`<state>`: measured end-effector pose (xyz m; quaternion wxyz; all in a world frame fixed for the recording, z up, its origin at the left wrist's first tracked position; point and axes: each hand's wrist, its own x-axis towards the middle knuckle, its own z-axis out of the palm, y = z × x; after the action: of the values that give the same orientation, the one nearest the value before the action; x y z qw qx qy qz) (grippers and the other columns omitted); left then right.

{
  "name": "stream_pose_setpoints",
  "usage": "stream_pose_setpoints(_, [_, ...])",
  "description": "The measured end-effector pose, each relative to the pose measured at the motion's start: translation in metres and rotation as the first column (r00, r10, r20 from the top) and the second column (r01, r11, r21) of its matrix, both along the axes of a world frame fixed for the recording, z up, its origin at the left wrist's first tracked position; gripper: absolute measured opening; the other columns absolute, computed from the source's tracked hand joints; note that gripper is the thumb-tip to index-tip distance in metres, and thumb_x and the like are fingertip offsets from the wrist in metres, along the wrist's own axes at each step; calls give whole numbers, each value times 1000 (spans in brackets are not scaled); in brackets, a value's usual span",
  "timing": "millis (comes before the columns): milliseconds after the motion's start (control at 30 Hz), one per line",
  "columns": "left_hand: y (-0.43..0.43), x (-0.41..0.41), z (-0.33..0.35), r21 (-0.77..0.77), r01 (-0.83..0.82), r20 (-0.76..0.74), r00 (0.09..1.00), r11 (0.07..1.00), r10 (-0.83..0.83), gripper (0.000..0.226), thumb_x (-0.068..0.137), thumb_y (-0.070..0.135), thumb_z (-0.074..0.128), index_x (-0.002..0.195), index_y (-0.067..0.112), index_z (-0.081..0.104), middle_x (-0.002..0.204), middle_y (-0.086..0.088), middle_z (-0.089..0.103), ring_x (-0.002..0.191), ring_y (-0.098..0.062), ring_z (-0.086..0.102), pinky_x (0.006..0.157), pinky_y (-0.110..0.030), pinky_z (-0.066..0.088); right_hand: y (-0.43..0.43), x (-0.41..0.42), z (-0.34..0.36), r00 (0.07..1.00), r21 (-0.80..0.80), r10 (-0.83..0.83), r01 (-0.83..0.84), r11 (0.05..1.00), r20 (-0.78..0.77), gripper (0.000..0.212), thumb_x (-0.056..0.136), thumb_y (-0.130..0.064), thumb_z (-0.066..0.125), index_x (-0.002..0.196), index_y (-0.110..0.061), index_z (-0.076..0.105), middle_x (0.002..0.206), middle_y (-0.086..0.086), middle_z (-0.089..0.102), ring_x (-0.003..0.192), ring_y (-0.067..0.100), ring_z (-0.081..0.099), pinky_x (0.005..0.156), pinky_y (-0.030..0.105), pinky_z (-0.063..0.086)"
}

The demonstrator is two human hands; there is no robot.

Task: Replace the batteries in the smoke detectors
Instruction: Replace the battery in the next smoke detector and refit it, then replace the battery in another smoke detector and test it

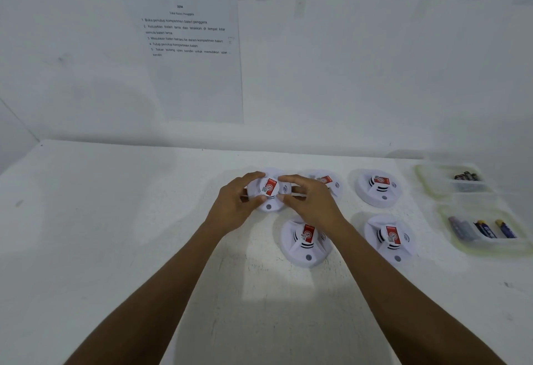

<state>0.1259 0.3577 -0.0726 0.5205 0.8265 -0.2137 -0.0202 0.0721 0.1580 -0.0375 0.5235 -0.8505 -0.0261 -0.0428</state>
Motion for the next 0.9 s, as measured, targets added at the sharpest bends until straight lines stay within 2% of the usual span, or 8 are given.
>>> stream_pose_setpoints(100, [-2, 16, -3, 136, -18, 14, 1000, 991, 16, 65, 79, 71, 55, 130, 30, 54, 124, 3, 65, 112, -17, 61, 99, -45, 50, -4, 6, 2, 1000, -34, -22, 21, 999, -22, 33, 92, -19, 67, 124, -26, 65, 129, -9, 64, 113, 6, 61, 96, 20, 49])
stream_pose_setpoints(233, [-3, 30, 0, 327, -99, 79, 994, 940, 77, 65, 78, 70, 44, 132, 36, 50, 126, 6, 62, 119, -23, 52, 102, -49, 43, -20, 7, 4, 995, -66, -102, 103, 992, 22, 31, 92, -12, 64, 119, -28, 66, 120, -10, 65, 105, 4, 61, 79, 0, 42])
stream_pose_setpoints(400, [-1, 34, 2, 359, -107, 66, 994, 927, 90, 75, 69, 75, 36, 132, 38, 50, 127, 5, 59, 125, -23, 42, 103, -41, 32, -51, 2, 8, 976, -67, -205, 210, 975, 71, 27, 93, -8, 63, 116, -22, 68, 108, -6, 70, 90, -4, 63, 79, 8, 50])
stream_pose_setpoints(533, [1, 37, -5, 372, -102, 73, 994, 923, 81, 80, 69, 78, 36, 135, 36, 50, 134, 2, 54, 128, -24, 40, 104, -41, 30, -76, -3, 12, 970, -97, -236, 242, 966, 64, 27, 94, -8, 62, 116, -21, 68, 111, -7, 69, 89, -13, 62, 72, 1, 45])
stream_pose_setpoints(633, [-2, 39, -6, 316, -153, 131, 985, 937, 116, 80, 70, 84, 41, 133, 36, 51, 133, 3, 53, 129, -22, 40, 101, -32, 27, -90, -4, 14, 967, -145, -247, 253, 957, 59, 27, 93, -10, 62, 116, -22, 68, 114, -7, 69, 94, -3, 63, 80, 5, 43])
stream_pose_setpoints(700, [-17, 33, 5, 274, -191, 198, 970, 943, 139, 71, 74, 72, 52, 133, 33, 52, 132, 3, 53, 127, -19, 38, 100, -30, 27, -96, -4, 15, 969, -177, -242, 247, 953, 48, 26, 93, -11, 63, 117, -21, 68, 116, -5, 68, 97, 7, 63, 86, 16, 46])
stream_pose_setpoints(800, [-55, 19, 25, 294, -105, 277, 961, 950, 21, 68, 73, 55, 65, 132, 25, 54, 126, 2, 59, 122, -20, 44, 100, -33, 31, -102, -3, 15, 980, -251, -196, 194, 948, 18, 27, 93, -13, 64, 119, -21, 67, 120, -1, 67, 102, 13, 63, 90, 26, 50])
stream_pose_setpoints(900, [-89, 13, 24, 485, 3, 336, 922, 874, -190, 69, 72, 58, 62, 129, 19, 57, 116, -2, 65, 115, -27, 54, 102, -39, 32, -107, -3, 13, 990, -335, -138, 137, 932, 19, 30, 94, -16, 63, 123, -19, 64, 124, 3, 66, 105, 17, 63, 89, 27, 50])
